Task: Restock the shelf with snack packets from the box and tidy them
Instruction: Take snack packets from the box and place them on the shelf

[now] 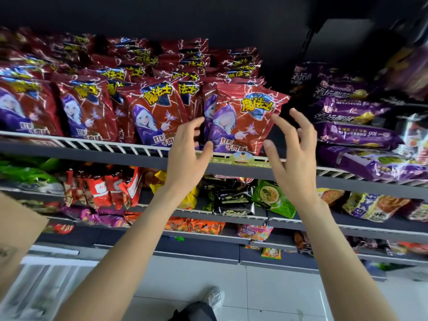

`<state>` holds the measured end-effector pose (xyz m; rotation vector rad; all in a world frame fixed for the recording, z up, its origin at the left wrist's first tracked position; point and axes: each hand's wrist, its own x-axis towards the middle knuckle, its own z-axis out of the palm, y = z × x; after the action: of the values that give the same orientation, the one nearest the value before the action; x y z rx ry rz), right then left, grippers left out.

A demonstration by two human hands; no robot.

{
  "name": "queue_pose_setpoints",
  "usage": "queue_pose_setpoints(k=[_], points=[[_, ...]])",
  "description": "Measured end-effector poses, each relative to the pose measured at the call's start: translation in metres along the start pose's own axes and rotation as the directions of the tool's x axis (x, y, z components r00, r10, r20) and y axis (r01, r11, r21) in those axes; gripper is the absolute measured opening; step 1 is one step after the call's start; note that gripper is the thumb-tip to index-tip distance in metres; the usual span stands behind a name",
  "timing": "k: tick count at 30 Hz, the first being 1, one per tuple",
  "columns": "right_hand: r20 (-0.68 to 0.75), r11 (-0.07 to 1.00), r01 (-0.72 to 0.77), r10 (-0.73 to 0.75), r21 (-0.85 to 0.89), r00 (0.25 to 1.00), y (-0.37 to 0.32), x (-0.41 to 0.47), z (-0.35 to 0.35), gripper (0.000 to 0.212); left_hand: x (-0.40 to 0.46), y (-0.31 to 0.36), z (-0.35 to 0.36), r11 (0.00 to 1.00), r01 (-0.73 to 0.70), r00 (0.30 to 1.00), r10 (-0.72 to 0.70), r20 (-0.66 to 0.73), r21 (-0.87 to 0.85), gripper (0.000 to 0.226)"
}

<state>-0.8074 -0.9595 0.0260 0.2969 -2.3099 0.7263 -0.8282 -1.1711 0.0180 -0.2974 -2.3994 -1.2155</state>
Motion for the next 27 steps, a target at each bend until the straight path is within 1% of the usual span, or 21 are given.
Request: queue_pose_setpoints(k=[2, 4, 6, 8, 10, 12, 13, 14, 15, 16, 17, 18, 19, 20, 21, 22, 23, 25, 26, 27], points=[[-0.130, 0.994, 0.083, -0.091, -0.067, 0.987, -0.011, 0.000, 0.000, 0.031, -0.004, 0.003, -0.005, 0.999, -0.043, 0.998, 0.044, -0.050, 0.016, 0.038], [-0.152, 0.982, 0.187, -0.190, -0.037, 0.970, -0.024, 0.001, 0.005, 0.023, -0.009, 0.004, -0.012, 0.997, -0.077, 0.992, 0.080, -0.097, 0.027, 0.030], [-0.094, 0.961, 0.271, -0.265, 0.055, 0.960, -0.042, 0.000, 0.015, 0.022, -0.018, 0.002, -0.026, 0.998, -0.062, 0.986, 0.065, -0.153, 0.020, 0.025], [-0.015, 0.931, 0.327, -0.328, 0.161, 0.944, -0.065, -0.003, 0.028, 0.022, -0.033, -0.002, -0.048, 0.998, -0.045, 0.974, 0.051, -0.221, 0.033, 0.026], [0.049, 0.898, 0.373, -0.395, 0.234, 0.918, -0.090, -0.008, 0.044, 0.020, -0.053, -0.013, -0.076, 0.991, -0.046, 0.963, 0.077, -0.259, 0.126, 0.025], [0.135, 0.866, 0.409, -0.460, 0.288, 0.877, -0.115, -0.013, 0.063, 0.020, -0.081, -0.029, -0.109, 0.963, -0.023, 0.968, 0.089, -0.235, 0.267, 0.023], [0.202, 0.855, 0.417, -0.488, 0.308, 0.850, -0.129, -0.016, 0.073, 0.022, -0.097, -0.038, -0.127, 0.938, 0.013, 0.977, 0.062, -0.205, 0.346, 0.023], [0.284, 0.849, 0.423, -0.511, 0.317, 0.811, -0.142, -0.018, 0.083, 0.023, -0.115, -0.047, -0.144, 0.905, 0.067, 0.985, 0.008, -0.174, 0.419, 0.023], [0.386, 0.847, 0.429, -0.527, 0.315, 0.757, -0.156, -0.022, 0.095, 0.024, -0.133, -0.056, -0.162, 0.866, 0.136, 0.986, -0.071, -0.151, 0.481, 0.024], [0.506, 0.846, 0.439, -0.533, 0.303, 0.678, -0.171, -0.024, 0.106, 0.024, -0.152, -0.065, -0.180, 0.825, 0.214, 0.976, -0.167, -0.137, 0.522, 0.028], [0.621, 0.843, 0.454, -0.526, 0.289, 0.581, -0.186, -0.027, 0.117, 0.023, -0.169, -0.073, -0.199, 0.789, 0.298, 0.954, -0.272, -0.129, 0.537, 0.032], [0.697, 0.833, 0.471, -0.521, 0.291, 0.492, -0.201, -0.029, 0.129, 0.022, -0.187, -0.082, -0.218, 0.754, 0.374, 0.922, -0.364, -0.130, 0.540, 0.036], [0.736, 0.820, 0.483, -0.527, 0.309, 0.425, -0.217, -0.032, 0.141, 0.022, -0.203, -0.092, -0.238, 0.722, 0.429, 0.894, -0.425, -0.141, 0.543, 0.039], [0.749, 0.805, 0.488, -0.543, 0.338, 0.379, -0.235, -0.034, 0.153, 0.022, -0.219, -0.102, -0.259, 0.697, 0.471, 0.872, -0.459, -0.168, 0.541, 0.040], [0.745, 0.785, 0.495, -0.570, 0.372, 0.346, -0.255, -0.037, 0.165, 0.022, -0.232, -0.109, -0.280, 0.695, 0.490, 0.867, -0.452, -0.210, 0.526, 0.037], [0.724, 0.761, 0.496, -0.609, 0.418, 0.324, -0.276, -0.040, 0.178, 0.022, -0.242, -0.117, -0.301, 0.716, 0.495, 0.869, -0.427, -0.251, 0.492, 0.029], [0.699, 0.739, 0.478, -0.646, 0.474, 0.306, -0.297, -0.042, 0.192, 0.022, -0.250, -0.122, -0.323, 0.760, 0.479, 0.877, -0.392, -0.277, 0.440, 0.021], [0.651, 0.701, 0.387, -0.708, 0.599, 0.275, -0.344, -0.046, 0.220, 0.022, -0.261, -0.134, -0.367, 0.807, 0.450, 0.881, -0.333, -0.336, 0.382, 0.027], [0.638, 0.686, 0.332, -0.726, 0.647, 0.258, -0.369, -0.047, 0.235, 0.021, -0.265, -0.142, -0.390, 0.802, 0.486, 0.859, -0.364, -0.360, 0.347, 0.029], [0.635, 0.679, 0.276, -0.734, 0.681, 0.238, -0.394, -0.047, 0.250, 0.021, -0.268, -0.155, -0.415, 0.805, 0.528, 0.829, -0.421, -0.368, 0.269, 0.028]])
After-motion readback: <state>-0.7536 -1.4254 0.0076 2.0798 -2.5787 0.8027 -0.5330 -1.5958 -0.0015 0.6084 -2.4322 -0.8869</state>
